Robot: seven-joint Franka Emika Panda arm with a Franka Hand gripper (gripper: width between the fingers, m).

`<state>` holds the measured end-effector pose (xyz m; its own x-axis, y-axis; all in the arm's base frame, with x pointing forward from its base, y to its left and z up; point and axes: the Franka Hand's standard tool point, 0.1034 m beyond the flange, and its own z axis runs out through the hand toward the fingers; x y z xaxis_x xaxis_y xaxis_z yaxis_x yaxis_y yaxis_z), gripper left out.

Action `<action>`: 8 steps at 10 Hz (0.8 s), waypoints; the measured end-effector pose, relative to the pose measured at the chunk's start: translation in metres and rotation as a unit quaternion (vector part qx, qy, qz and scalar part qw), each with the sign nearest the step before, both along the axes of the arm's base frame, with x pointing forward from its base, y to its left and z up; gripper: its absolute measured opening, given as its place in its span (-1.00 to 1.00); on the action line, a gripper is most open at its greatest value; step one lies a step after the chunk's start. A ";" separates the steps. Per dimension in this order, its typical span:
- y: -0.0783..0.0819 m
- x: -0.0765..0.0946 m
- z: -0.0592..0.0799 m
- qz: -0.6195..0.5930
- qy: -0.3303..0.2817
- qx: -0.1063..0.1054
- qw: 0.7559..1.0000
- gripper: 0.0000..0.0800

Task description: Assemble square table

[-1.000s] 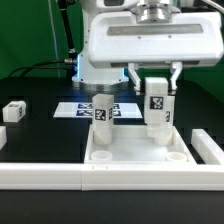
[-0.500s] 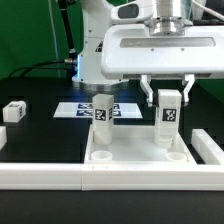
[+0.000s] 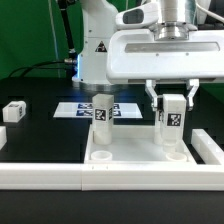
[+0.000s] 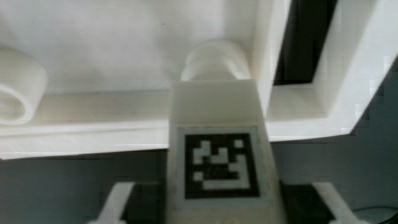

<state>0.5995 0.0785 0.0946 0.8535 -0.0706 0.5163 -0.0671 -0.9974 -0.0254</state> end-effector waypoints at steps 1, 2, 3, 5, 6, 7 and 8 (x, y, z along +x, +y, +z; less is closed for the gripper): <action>0.001 0.002 0.000 0.001 -0.001 0.000 1.000 -0.27; 0.002 0.004 0.000 0.001 -0.002 0.000 1.000 -0.27; 0.002 0.004 0.000 0.001 -0.002 0.000 1.000 -0.27; 0.004 0.006 0.000 0.002 -0.005 0.000 1.000 -0.27; 0.003 0.008 -0.001 0.001 -0.010 -0.002 1.000 -0.27; 0.002 0.009 -0.001 0.000 -0.020 -0.006 1.000 -0.27; 0.001 0.010 -0.001 0.000 -0.020 -0.006 1.000 -0.27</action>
Offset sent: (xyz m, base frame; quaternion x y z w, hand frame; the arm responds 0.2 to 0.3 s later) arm 0.0102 0.0057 -0.0005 0.0033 0.0042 0.0105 0.9999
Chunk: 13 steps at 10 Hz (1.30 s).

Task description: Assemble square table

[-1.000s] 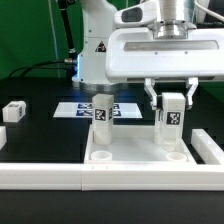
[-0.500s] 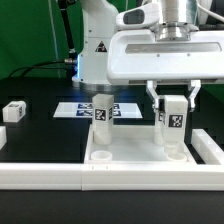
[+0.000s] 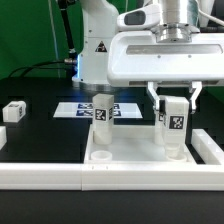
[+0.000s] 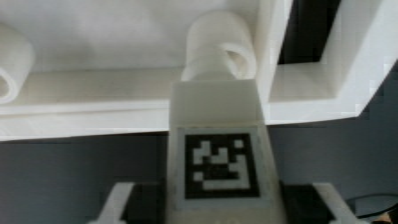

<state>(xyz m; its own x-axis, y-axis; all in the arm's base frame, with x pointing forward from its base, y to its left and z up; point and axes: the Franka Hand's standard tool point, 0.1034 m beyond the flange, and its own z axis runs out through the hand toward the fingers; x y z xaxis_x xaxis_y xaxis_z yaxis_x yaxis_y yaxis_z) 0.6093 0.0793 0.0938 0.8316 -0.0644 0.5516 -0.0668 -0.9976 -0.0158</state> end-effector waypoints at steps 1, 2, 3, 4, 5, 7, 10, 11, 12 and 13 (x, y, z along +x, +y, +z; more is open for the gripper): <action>-0.001 0.001 0.000 -0.001 -0.005 -0.002 1.000 -0.27; -0.001 0.006 0.000 -0.001 -0.012 -0.004 1.000 -0.27; 0.001 0.009 0.000 0.000 -0.018 -0.005 1.000 -0.27; 0.002 0.009 0.000 0.001 -0.020 -0.005 1.000 -0.27; 0.003 0.009 0.000 0.001 -0.021 -0.006 1.000 -0.27; 0.003 0.009 0.000 0.002 -0.022 -0.006 1.000 -0.27; 0.003 0.006 0.000 0.001 -0.017 -0.004 1.000 -0.27; 0.008 0.004 -0.001 0.005 -0.017 -0.004 1.000 -0.27; 0.010 0.001 -0.003 0.007 -0.014 -0.004 1.000 -0.27; 0.014 0.000 -0.004 0.010 -0.014 -0.003 1.000 -0.27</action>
Offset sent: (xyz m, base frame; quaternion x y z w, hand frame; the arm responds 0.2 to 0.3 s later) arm 0.0029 0.0112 -0.0056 0.0089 0.0070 0.0168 0.9998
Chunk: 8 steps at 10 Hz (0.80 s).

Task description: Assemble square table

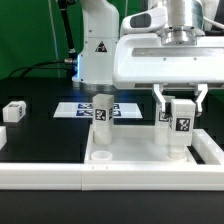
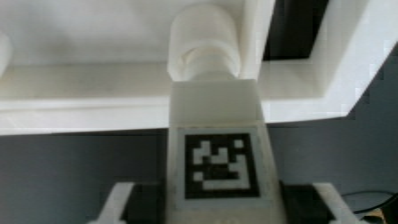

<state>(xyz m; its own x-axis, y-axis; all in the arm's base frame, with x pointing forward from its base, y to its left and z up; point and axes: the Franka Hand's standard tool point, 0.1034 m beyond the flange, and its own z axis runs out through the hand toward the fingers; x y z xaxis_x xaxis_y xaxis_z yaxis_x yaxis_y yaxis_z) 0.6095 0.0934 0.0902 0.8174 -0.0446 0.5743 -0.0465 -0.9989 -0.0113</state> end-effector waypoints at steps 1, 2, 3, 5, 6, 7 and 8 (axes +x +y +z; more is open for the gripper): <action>0.005 -0.001 0.000 0.004 0.000 0.000 1.000 -0.27; 0.006 -0.002 0.000 0.005 0.000 0.000 1.000 -0.27; 0.001 -0.003 -0.003 0.003 0.003 -0.002 1.000 -0.27; -0.003 -0.003 -0.009 0.000 0.005 -0.004 1.000 -0.27; -0.004 -0.002 -0.014 -0.001 0.009 -0.005 1.000 -0.27; -0.007 -0.001 -0.015 -0.002 0.009 -0.006 1.000 -0.27; -0.011 0.001 -0.015 -0.006 0.008 -0.006 1.000 -0.27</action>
Offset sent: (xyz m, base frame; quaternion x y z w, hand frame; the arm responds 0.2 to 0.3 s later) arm -0.0033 -0.0067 -0.0081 0.0011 0.0035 -0.0045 1.0000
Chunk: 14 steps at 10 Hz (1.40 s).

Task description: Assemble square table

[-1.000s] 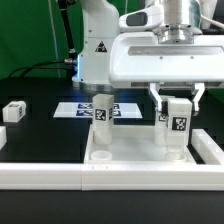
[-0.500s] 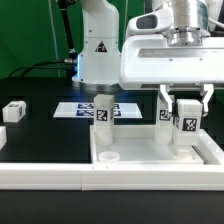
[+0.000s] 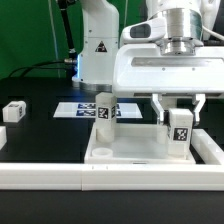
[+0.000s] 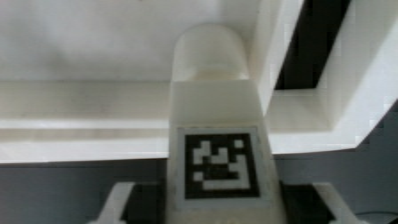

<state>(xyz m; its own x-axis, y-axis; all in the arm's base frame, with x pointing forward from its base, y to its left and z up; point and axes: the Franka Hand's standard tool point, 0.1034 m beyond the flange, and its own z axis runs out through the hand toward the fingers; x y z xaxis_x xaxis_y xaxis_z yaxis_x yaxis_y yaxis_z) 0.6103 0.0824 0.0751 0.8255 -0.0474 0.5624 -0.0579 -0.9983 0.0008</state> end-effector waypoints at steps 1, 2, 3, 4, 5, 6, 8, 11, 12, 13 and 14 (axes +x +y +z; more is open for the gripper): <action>-0.004 0.001 0.000 -0.003 -0.001 0.000 1.000 -0.27; -0.008 0.001 0.000 -0.006 -0.002 0.000 1.000 -0.27; -0.008 0.001 0.000 -0.006 -0.001 0.000 1.000 -0.27; -0.008 0.001 -0.001 -0.006 0.001 0.000 1.000 -0.08; -0.008 0.001 -0.001 -0.006 0.001 0.000 1.000 -0.08; -0.008 0.001 -0.001 -0.006 0.001 0.000 1.000 0.41; -0.008 0.001 -0.001 -0.006 0.001 0.000 1.000 0.56; -0.008 0.001 -0.001 -0.006 0.001 0.000 1.000 0.62; -0.008 0.001 -0.001 -0.006 0.001 0.000 1.000 0.62; -0.008 0.001 -0.001 -0.006 0.001 0.000 1.000 0.62; -0.008 0.001 -0.001 -0.006 0.001 0.000 1.000 0.62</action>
Offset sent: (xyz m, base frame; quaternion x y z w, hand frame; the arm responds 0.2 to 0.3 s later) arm 0.0000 0.0000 0.0000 0.0000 0.0000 0.0000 1.0000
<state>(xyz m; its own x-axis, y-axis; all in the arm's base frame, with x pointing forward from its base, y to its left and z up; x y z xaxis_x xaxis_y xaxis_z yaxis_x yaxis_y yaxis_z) 0.6109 0.0746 0.0740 0.8260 -0.0572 0.5607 -0.0698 -0.9976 0.0009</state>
